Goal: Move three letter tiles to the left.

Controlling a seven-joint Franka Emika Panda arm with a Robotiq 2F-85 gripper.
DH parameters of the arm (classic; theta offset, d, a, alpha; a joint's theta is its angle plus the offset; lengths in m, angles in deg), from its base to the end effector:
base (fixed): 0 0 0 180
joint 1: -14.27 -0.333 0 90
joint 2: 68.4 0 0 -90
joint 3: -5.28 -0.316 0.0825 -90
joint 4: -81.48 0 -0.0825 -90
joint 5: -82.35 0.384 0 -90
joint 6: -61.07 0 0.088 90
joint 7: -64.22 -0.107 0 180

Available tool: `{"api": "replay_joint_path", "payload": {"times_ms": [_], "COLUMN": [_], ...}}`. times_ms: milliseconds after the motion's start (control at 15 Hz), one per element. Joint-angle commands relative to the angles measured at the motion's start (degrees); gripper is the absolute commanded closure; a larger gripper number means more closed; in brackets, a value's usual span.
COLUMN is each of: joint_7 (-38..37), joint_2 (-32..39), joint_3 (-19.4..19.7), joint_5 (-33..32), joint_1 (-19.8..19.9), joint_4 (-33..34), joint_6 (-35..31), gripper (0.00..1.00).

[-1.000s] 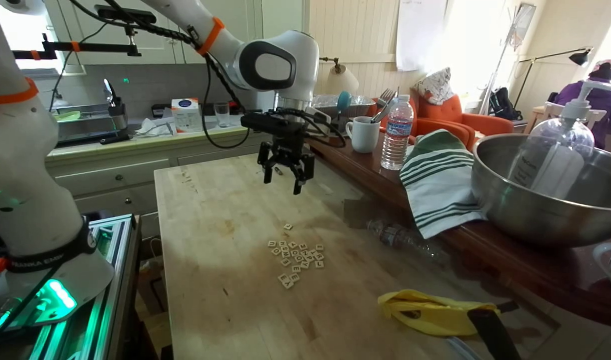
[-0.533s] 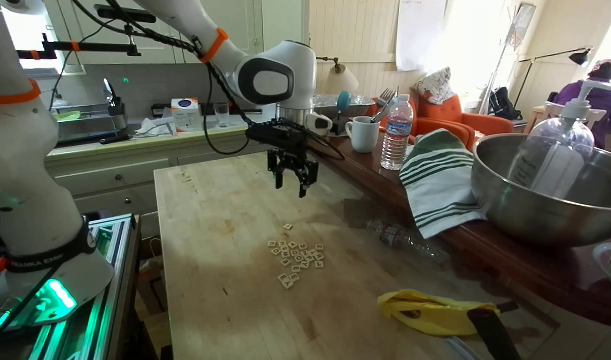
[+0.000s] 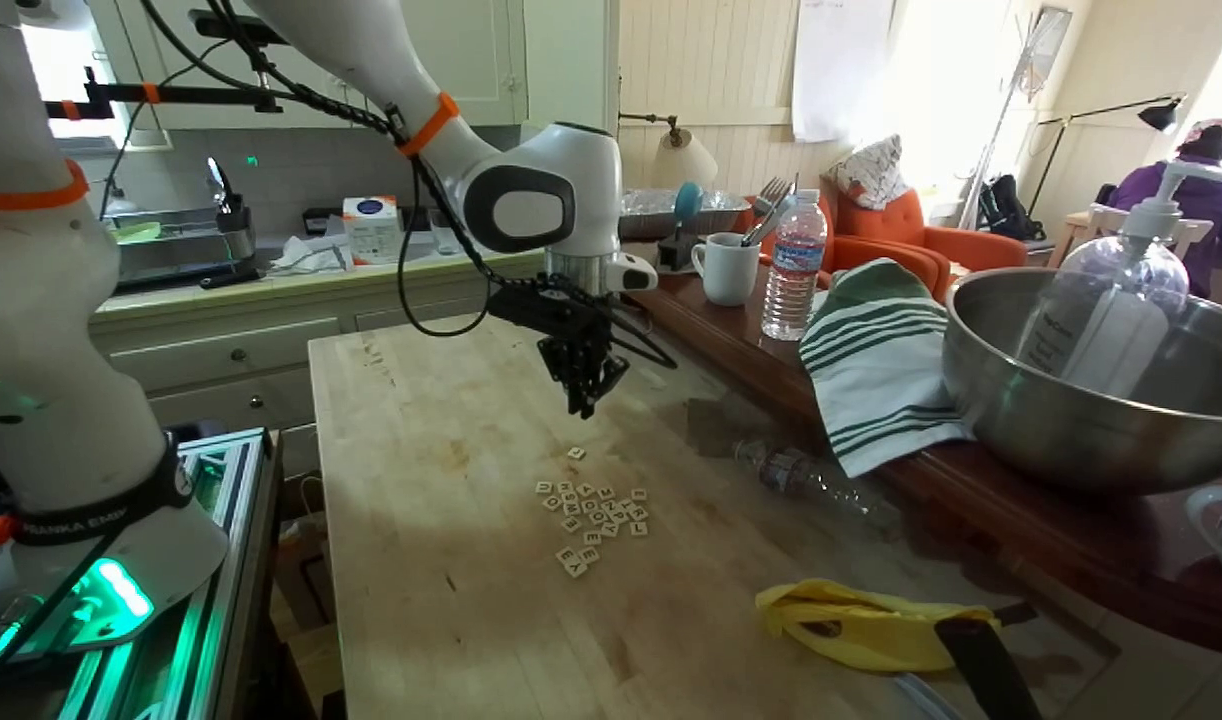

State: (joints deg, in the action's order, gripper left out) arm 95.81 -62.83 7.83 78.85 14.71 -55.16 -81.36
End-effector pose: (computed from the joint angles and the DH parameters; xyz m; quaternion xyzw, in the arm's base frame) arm 0.5010 -0.0260 0.2800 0.9625 0.2704 -0.0044 0.0205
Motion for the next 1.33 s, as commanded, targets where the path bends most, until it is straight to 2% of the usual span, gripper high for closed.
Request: {"api": "replay_joint_path", "payload": {"times_ms": [0,400,1267], "joint_7": [2.7,5.7,8.0], "joint_2": [0.9,3.7,9.2], "joint_3": [-1.1,-2.2,-4.4], "joint_5": [2.8,6.2,8.3], "joint_1": [1.8,3.5,6.8], "joint_4": [-2.4,-3.3,-1.2], "joint_6": [-5.7,-9.3,-10.2], "gripper": [1.0,1.0,1.0]}}
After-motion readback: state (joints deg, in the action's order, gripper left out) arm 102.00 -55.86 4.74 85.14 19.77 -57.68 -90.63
